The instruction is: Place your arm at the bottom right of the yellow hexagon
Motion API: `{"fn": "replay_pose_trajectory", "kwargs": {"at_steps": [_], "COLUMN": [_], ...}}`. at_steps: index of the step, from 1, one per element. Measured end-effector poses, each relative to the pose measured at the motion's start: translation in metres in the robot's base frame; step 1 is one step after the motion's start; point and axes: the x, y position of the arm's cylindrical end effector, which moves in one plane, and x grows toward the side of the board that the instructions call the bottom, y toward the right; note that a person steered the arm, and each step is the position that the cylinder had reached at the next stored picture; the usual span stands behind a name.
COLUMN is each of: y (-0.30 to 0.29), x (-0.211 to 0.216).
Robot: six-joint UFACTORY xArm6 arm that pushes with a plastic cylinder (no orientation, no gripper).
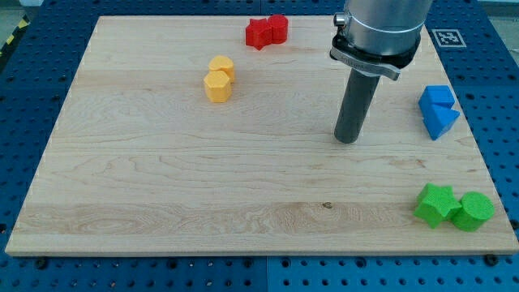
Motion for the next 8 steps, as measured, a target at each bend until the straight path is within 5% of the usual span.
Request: {"fn": "replay_pose_trajectory", "kwargs": {"at_steps": [4,8], "y": [-0.004,-0.103], "x": [-0.035,-0.049]}}
